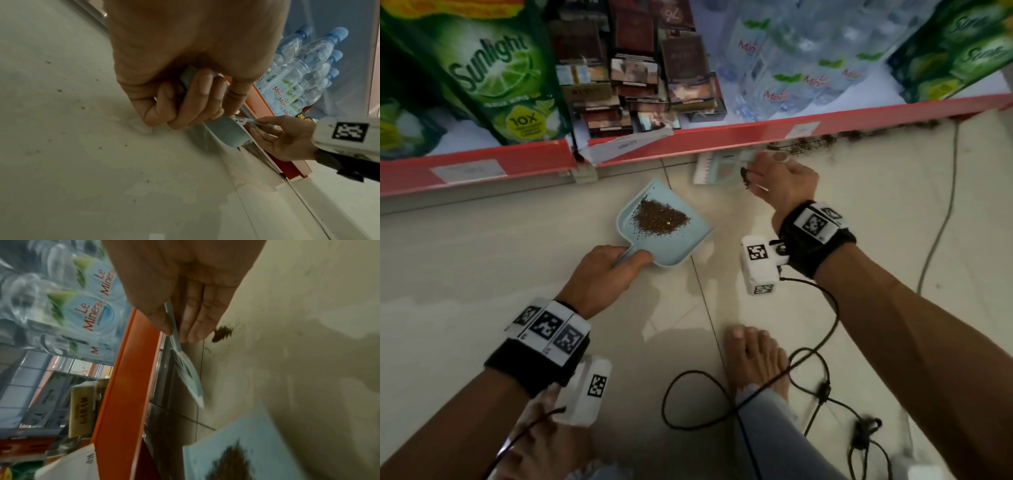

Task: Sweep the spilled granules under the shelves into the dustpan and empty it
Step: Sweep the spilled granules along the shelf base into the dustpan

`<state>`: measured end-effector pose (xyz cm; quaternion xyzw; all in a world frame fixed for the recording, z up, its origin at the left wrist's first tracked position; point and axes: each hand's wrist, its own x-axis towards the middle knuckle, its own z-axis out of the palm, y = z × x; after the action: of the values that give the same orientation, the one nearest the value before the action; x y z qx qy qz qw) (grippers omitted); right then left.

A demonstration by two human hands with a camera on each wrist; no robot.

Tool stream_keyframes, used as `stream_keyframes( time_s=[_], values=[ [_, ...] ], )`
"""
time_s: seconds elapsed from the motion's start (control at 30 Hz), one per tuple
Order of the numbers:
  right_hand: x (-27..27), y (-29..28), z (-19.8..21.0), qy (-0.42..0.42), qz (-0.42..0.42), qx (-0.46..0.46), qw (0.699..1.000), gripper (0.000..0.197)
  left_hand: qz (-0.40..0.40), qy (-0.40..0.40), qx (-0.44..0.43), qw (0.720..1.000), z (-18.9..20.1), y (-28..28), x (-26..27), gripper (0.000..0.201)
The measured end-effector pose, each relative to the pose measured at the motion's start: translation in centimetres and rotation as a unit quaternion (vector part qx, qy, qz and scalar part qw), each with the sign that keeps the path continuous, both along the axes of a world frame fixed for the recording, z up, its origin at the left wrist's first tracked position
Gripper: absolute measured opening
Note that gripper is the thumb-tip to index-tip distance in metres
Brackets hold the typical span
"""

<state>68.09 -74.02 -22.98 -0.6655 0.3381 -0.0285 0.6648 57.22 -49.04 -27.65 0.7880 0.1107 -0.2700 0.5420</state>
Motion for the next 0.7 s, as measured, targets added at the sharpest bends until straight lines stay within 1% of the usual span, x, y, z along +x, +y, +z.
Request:
stream_keyframes(
  time_s=[0.07,0.1,0.13,0.2,0.23,0.3,0.33,0.37,0.4,0.47,0.53,0.63,0.7],
  values=[
    [0.5,1.1,-0.5,0.024,0.022,0.026,0.999,0.024,0.006,0.003,0.003,1.0,-0.1,-0.7,0.3,0.043],
    [0.6,1.5,-0.7,0.03,0.034,0.021,0.999,0.028,0.008,0.003,0.006,1.0,-0.1,-1.0,0.5,0.043],
    [0.8,1.5,-1.1,0.029,0.047,0.007,0.998,0.028,0.009,0.003,0.011,1.0,-0.1,-1.2,0.6,0.044],
    [0.7,0.6,-1.7,0.018,0.075,-0.071,0.994,0.017,0.015,0.0,0.027,1.0,-0.2,-1.5,0.7,0.045],
    [0.6,-0.4,-1.9,0.013,0.086,-0.133,0.987,0.013,0.02,0.0,0.035,0.999,-0.3,-1.7,0.8,0.044],
    [0.4,-3.6,-2.2,0.017,0.1,-0.252,0.962,0.021,0.035,0.002,0.042,0.999,-0.2,-2.0,0.8,0.043],
    [0.5,-5.3,-2.2,0.013,0.095,-0.282,0.954,0.022,0.04,0.002,0.044,0.998,-0.2,-2.2,0.7,0.042],
    [0.5,-6.9,-2.0,0.005,0.09,-0.288,0.953,0.02,0.042,0.001,0.049,0.998,-0.1,-2.4,0.6,0.041],
    [0.6,-8.2,-1.8,-0.007,0.081,-0.27,0.959,0.018,0.04,0.001,0.057,0.998,0.0,-2.6,0.4,0.041],
    [0.9,-10.1,-1.5,-0.029,0.061,-0.193,0.979,0.016,0.038,0.003,0.076,0.996,0.3,-3.2,0.1,0.042],
    [1.0,-11.0,-1.2,-0.042,0.081,-0.13,0.987,0.018,0.042,0.014,0.085,0.995,0.5,-3.8,-0.1,0.042],
    [0.9,-10.2,-1.1,-0.045,0.147,-0.093,0.984,0.018,0.045,0.022,0.084,0.995,0.6,-4.8,-0.3,0.043],
    [0.8,-9.6,-1.6,-0.036,0.211,-0.119,0.97,0.014,0.043,0.03,0.075,0.996,0.7,-5.2,-0.3,0.044]
  ],
)
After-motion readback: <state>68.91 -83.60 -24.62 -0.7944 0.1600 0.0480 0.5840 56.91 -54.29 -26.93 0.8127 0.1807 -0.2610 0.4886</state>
